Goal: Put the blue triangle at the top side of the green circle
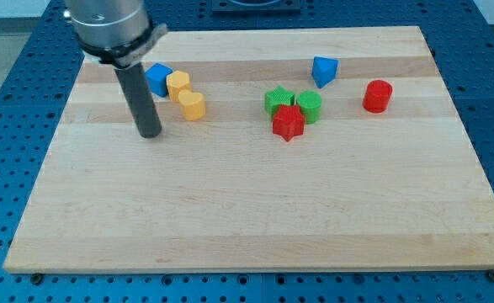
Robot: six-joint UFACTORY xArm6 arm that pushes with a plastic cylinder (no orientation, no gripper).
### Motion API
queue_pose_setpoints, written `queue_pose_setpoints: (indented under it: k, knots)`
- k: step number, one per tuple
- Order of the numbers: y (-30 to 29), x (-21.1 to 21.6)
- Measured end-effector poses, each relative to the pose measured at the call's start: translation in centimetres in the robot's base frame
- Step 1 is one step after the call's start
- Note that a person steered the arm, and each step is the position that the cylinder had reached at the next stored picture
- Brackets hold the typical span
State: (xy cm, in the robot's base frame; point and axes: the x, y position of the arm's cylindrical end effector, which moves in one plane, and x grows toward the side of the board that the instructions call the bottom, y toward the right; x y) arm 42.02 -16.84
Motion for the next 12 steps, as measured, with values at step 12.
queue_pose_setpoints:
  k: [12]
  knots:
    - [35.8,-12.9]
